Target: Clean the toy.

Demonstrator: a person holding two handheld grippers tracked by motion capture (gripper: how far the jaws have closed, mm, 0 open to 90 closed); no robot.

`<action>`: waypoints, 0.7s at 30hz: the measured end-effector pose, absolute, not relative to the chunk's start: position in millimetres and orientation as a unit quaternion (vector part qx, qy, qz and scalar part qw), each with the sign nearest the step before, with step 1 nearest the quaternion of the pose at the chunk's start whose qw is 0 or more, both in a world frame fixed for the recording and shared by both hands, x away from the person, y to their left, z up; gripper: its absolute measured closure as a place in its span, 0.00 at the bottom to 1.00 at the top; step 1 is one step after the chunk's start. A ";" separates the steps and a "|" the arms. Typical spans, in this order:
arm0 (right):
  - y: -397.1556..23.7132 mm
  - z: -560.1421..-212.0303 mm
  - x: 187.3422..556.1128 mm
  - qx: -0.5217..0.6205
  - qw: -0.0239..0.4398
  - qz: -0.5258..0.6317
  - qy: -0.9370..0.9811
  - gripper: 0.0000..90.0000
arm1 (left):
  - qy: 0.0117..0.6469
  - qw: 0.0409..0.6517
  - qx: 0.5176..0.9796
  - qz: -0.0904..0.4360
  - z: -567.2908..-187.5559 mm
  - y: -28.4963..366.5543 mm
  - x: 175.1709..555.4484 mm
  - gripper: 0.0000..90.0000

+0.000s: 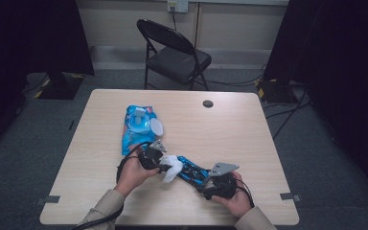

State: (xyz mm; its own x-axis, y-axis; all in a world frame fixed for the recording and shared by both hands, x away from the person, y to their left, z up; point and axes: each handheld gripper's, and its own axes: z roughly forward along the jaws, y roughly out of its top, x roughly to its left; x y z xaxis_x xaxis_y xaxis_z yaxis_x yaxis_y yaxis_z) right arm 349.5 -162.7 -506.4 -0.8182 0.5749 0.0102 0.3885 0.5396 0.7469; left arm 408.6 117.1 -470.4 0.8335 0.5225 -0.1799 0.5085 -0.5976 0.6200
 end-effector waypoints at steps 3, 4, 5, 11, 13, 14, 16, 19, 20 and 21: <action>-162.8 -506.4 349.6 0.277 0.119 0.392 0.869 0.29 | 0.291 0.344 0.893 0.003 -472.0 119.0 410.8 0.94; -162.8 -506.4 349.6 0.277 0.119 0.392 0.869 0.29 | 0.293 0.346 0.891 0.000 -472.6 119.0 410.8 0.94; -162.8 -506.4 349.5 0.277 0.119 0.392 0.869 0.29 | 0.293 0.344 0.892 0.002 -472.5 118.8 410.5 0.94; -162.9 -506.4 349.6 0.277 0.118 0.391 0.870 0.28 | 0.292 0.344 0.893 0.003 -472.6 118.1 410.2 0.94; -162.9 -506.3 349.6 0.277 0.118 0.391 0.870 0.28 | 0.291 0.343 0.893 0.002 -472.9 118.4 410.4 0.94; -162.9 -506.4 349.6 0.277 0.118 0.391 0.870 0.28 | 0.291 0.344 0.893 0.002 -473.2 118.5 410.6 0.94; -162.8 -506.4 349.6 0.277 0.118 0.391 0.870 0.28 | 0.290 0.344 0.893 0.002 -473.2 118.6 410.9 0.94; -162.8 -506.4 349.7 0.277 0.118 0.391 0.870 0.28 | 0.290 0.342 0.894 0.002 -473.2 118.4 410.8 0.94; -162.8 -506.4 349.7 0.277 0.117 0.391 0.870 0.27 | 0.289 0.342 0.894 0.002 -473.1 118.2 410.8 0.94; -162.7 -506.4 349.6 0.276 0.117 0.391 0.870 0.27 | 0.288 0.342 0.894 0.004 -473.1 118.1 410.7 0.94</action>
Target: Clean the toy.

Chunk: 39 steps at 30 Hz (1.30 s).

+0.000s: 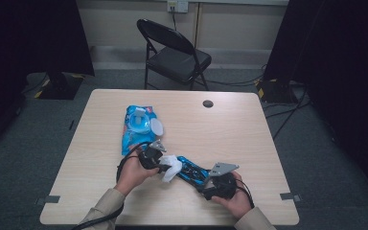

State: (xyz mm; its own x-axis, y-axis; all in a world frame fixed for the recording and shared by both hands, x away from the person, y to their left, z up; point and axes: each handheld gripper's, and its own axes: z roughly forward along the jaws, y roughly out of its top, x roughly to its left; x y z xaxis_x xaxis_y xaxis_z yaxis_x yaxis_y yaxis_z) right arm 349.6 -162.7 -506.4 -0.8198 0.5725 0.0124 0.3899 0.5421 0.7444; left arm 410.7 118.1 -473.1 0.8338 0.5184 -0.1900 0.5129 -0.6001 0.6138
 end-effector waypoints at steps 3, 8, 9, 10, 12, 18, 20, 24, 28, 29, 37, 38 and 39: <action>-162.6 -506.4 349.5 0.276 0.117 0.390 0.871 0.27 | 0.288 0.340 0.895 0.008 -472.5 118.2 410.6 0.94; -162.9 -506.4 349.7 0.277 0.117 0.391 0.870 0.27 | 0.289 0.355 0.889 0.004 -466.3 121.3 411.3 0.94; -162.9 -506.4 349.7 0.277 0.117 0.391 0.870 0.27 | 0.289 0.364 0.885 0.006 -463.7 121.2 411.1 0.94; -162.9 -506.4 349.7 0.277 0.117 0.391 0.870 0.27 | 0.287 0.368 0.884 0.007 -460.9 120.9 410.8 0.94; -163.1 -506.4 349.6 0.278 0.117 0.391 0.870 0.28 | 0.281 0.380 0.881 0.008 -453.3 117.3 409.4 0.94; -163.2 -506.4 349.6 0.278 0.117 0.391 0.870 0.27 | 0.240 0.403 0.883 0.004 -432.1 90.7 402.2 0.94; -163.2 -506.4 349.6 0.278 0.116 0.391 0.870 0.26 | 0.228 0.403 0.887 0.001 -430.2 80.3 400.2 0.94; -162.9 -506.4 349.9 0.283 0.112 0.390 0.869 0.21 | 0.219 0.400 0.890 -0.005 -432.8 67.1 401.1 0.94; -159.3 -506.2 350.3 0.284 0.113 0.394 0.867 0.19 | 0.222 0.396 0.891 -0.010 -439.5 59.3 404.3 0.93; -158.0 -505.5 350.3 0.288 0.115 0.397 0.864 0.19 | 0.221 0.393 0.893 -0.012 -440.9 58.1 405.1 0.94; -157.0 -505.5 354.2 0.293 0.112 0.405 0.859 0.26 | 0.210 0.389 0.897 -0.018 -446.5 45.0 404.1 0.93; -157.1 -505.7 354.2 0.292 0.111 0.404 0.860 0.27 | 0.209 0.386 0.898 -0.021 -446.5 43.8 403.8 0.93; -157.0 -505.7 354.1 0.292 0.112 0.404 0.860 0.27 | 0.206 0.382 0.901 -0.022 -447.0 41.8 403.2 0.93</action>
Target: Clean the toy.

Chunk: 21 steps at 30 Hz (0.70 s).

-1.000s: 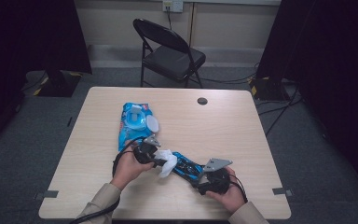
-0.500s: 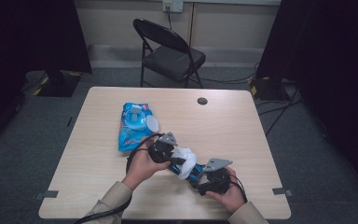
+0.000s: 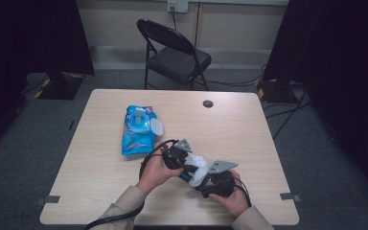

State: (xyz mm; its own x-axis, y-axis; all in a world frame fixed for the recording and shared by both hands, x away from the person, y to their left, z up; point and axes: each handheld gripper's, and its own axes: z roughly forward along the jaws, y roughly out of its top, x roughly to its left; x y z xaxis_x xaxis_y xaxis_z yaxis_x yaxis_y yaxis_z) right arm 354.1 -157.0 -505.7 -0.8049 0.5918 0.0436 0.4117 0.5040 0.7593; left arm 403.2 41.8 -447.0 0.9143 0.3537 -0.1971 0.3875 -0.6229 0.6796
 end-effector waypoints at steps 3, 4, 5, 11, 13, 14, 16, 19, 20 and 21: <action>-156.4 -505.8 353.9 0.289 0.115 0.402 0.861 0.27 | 0.192 0.365 0.911 -0.023 -451.9 33.5 401.0 0.93; -156.3 -505.8 353.8 0.289 0.116 0.401 0.861 0.27 | 0.193 0.363 0.911 -0.023 -453.8 30.6 399.7 0.93; -156.4 -505.8 353.7 0.289 0.115 0.401 0.862 0.27 | 0.191 0.362 0.912 -0.023 -455.9 27.9 399.2 0.93; -157.6 -506.0 354.0 0.293 0.110 0.401 0.861 0.27 | 0.197 0.352 0.915 -0.023 -455.8 23.3 398.8 0.93; -157.7 -506.0 354.2 0.292 0.110 0.401 0.861 0.27 | 0.197 0.354 0.914 -0.021 -454.1 24.0 399.1 0.93; -157.6 -506.1 354.2 0.292 0.111 0.400 0.861 0.27 | 0.201 0.356 0.913 -0.022 -453.8 24.1 399.6 0.93; -157.5 -506.1 354.1 0.292 0.111 0.400 0.862 0.27 | 0.196 0.353 0.915 -0.020 -453.7 23.8 400.6 0.93; -157.8 -506.1 354.3 0.292 0.110 0.400 0.861 0.27 | 0.195 0.353 0.915 -0.023 -453.7 22.8 399.1 0.89; -157.8 -506.1 354.2 0.292 0.110 0.400 0.861 0.27 | 0.196 0.356 0.914 -0.023 -453.6 22.9 398.0 0.87; -157.8 -506.1 354.2 0.292 0.110 0.400 0.862 0.27 | 0.192 0.358 0.913 -0.021 -453.9 23.8 397.1 0.85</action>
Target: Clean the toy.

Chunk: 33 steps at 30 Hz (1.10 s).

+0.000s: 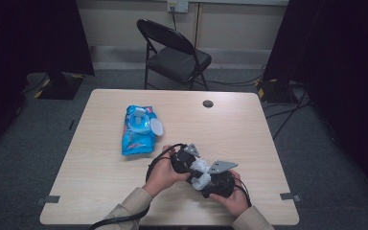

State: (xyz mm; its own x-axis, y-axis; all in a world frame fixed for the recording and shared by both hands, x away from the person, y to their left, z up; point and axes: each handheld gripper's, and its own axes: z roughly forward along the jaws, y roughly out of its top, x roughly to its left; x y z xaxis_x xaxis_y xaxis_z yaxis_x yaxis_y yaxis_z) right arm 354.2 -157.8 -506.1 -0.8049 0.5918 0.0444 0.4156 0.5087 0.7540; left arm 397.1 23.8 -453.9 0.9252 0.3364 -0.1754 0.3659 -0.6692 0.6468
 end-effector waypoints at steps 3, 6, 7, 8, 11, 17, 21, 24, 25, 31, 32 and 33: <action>-157.8 -506.1 354.2 0.292 0.110 0.400 0.862 0.27 | 0.196 0.364 0.911 -0.020 -453.2 30.8 396.7 0.84; -157.8 -506.1 354.1 0.292 0.110 0.400 0.862 0.27 | 0.202 0.363 0.909 -0.018 -450.9 39.1 396.7 0.87; -157.8 -506.1 354.3 0.292 0.110 0.400 0.862 0.27 | 0.203 0.360 0.910 -0.015 -449.7 41.6 396.5 0.90; -157.8 -506.1 354.2 0.292 0.110 0.400 0.862 0.27 | 0.202 0.360 0.911 -0.015 -449.1 43.2 396.6 0.90; -157.9 -506.2 354.4 0.292 0.109 0.400 0.862 0.27 | 0.204 0.357 0.911 -0.005 -446.3 49.5 398.0 0.89; -157.8 -506.2 354.3 0.292 0.109 0.400 0.862 0.27 | 0.208 0.384 0.900 0.006 -445.2 51.4 398.9 0.76; -157.8 -506.2 354.3 0.292 0.109 0.400 0.862 0.27 | 0.203 0.393 0.897 0.011 -448.6 44.0 399.2 0.69; -157.8 -506.3 354.4 0.292 0.109 0.400 0.862 0.27 | 0.192 0.395 0.898 0.013 -451.8 34.6 398.9 0.68; -157.8 -506.3 354.3 0.293 0.108 0.399 0.862 0.27 | 0.188 0.394 0.900 0.014 -452.5 32.0 398.9 0.68; -157.7 -506.3 354.4 0.293 0.108 0.399 0.862 0.27 | 0.183 0.386 0.904 0.013 -459.2 19.8 399.5 0.71; -157.7 -506.3 354.3 0.293 0.108 0.399 0.862 0.27 | 0.181 0.383 0.906 0.012 -460.4 18.4 399.6 0.72; -157.7 -506.3 354.3 0.292 0.108 0.399 0.862 0.27 | 0.180 0.386 0.905 0.011 -461.9 17.1 399.4 0.74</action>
State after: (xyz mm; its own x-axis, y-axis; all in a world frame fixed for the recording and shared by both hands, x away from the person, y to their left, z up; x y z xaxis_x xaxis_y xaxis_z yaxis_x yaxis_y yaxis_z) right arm 354.3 -157.7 -506.3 -0.8055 0.5909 0.0460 0.4179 0.5111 0.7511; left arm 399.4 17.1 -461.9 0.9346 0.3353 -0.1187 0.3177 -0.6369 0.7024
